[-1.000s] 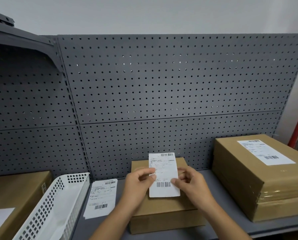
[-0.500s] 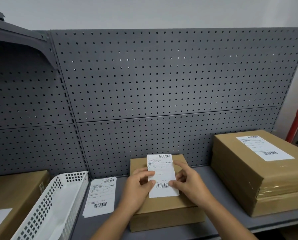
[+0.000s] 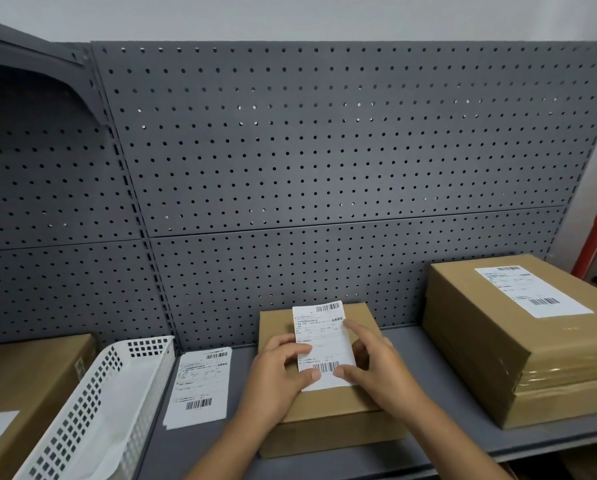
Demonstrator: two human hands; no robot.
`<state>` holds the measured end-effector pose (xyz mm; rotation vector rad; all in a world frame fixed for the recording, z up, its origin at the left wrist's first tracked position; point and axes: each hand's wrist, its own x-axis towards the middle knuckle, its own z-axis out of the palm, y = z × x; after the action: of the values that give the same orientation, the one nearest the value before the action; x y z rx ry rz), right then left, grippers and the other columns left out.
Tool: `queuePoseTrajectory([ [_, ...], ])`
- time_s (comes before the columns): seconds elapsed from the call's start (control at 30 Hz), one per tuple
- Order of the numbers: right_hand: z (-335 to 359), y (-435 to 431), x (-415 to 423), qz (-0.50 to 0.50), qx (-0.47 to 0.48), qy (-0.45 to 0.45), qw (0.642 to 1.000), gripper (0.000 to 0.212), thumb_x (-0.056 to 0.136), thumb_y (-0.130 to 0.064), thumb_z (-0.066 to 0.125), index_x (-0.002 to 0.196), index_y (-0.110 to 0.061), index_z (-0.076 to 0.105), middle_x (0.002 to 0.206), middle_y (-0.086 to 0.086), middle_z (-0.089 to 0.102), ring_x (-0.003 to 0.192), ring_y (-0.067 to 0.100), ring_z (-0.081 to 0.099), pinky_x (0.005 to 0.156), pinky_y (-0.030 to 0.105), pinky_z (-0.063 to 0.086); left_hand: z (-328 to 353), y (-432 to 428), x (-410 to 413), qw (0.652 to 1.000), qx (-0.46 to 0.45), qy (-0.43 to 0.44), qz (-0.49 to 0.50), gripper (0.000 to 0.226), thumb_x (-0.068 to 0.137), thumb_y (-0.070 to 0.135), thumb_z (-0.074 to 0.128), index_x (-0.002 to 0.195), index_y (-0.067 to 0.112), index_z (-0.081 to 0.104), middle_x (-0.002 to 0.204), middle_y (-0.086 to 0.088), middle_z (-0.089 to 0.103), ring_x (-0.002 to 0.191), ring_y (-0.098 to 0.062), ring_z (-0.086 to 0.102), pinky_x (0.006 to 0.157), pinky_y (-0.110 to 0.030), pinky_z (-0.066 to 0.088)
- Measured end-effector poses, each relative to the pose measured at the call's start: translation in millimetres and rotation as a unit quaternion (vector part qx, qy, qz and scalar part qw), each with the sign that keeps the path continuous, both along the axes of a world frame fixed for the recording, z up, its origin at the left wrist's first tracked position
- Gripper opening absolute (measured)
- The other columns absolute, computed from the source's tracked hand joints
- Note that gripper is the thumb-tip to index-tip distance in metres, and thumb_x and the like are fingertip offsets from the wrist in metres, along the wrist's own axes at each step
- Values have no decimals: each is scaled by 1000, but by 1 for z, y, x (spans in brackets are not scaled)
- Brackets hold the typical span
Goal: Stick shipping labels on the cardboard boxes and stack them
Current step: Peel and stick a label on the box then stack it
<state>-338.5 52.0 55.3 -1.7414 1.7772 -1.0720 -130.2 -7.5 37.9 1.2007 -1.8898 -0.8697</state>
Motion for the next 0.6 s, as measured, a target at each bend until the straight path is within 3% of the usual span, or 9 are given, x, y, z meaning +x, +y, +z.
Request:
queuePoseTrajectory([
  [0.07, 2, 1, 2, -6, -7, 53, 999, 81, 87, -32, 78, 142, -59, 25, 98, -28, 54, 103, 6, 42, 86, 20, 36, -2, -1, -2, 1000, 1, 0, -1, 41, 78, 23, 90, 116, 27, 76, 127, 31, 50, 112, 9, 60, 92, -1, 42],
  [0.13, 3, 1, 4, -13, -4, 98, 995, 80, 90, -38, 74, 146, -58, 21, 97, -36, 46, 105, 12, 39, 92, 28, 31, -4, -2, -3, 1000, -3, -1, -2, 40, 79, 20, 89, 116, 27, 76, 127, 28, 51, 112, 10, 59, 92, 1, 39],
  [0.2, 2, -1, 4, -13, 8, 111, 994, 81, 91, -41, 70, 148, -58, 16, 101, -39, 42, 111, 14, 38, 95, 31, 30, -4, -4, -4, 1000, 6, 15, -9, 42, 78, 16, 89, 116, 28, 76, 128, 25, 53, 111, 8, 60, 98, -6, 43],
  [0.27, 0, -3, 5, -11, 16, 117, 993, 81, 88, -52, 68, 147, -60, 13, 116, -34, 43, 120, 16, 37, 99, 33, 30, -2, -6, -7, 999, 23, 45, -18, 44, 77, 11, 89, 115, 28, 75, 125, 18, 56, 108, 5, 63, 99, -13, 49],
  [0.4, -5, -8, 10, -29, 22, 124, 992, 106, 74, -85, 57, 159, -48, 5, 142, -24, 40, 129, 17, 33, 99, 32, 26, -1, -7, -17, 996, 41, 80, -8, 46, 73, 6, 91, 109, 28, 73, 117, 8, 58, 101, -6, 62, 85, -10, 49],
  [0.5, -9, -9, 10, -39, 18, 134, 990, 105, 76, -87, 52, 158, -49, 0, 145, -17, 44, 129, 16, 33, 97, 32, 26, -7, -10, -17, 998, 24, 56, 6, 45, 74, 16, 91, 112, 31, 73, 116, 14, 58, 109, 3, 60, 93, -12, 47],
  [0.6, -11, -9, 8, -40, 19, 142, 989, 96, 85, -75, 56, 157, -52, -3, 137, -14, 46, 127, 16, 34, 97, 32, 27, -11, -11, -15, 999, 15, 44, 15, 44, 76, 21, 90, 111, 39, 71, 115, 19, 58, 114, 4, 59, 99, -18, 46],
])
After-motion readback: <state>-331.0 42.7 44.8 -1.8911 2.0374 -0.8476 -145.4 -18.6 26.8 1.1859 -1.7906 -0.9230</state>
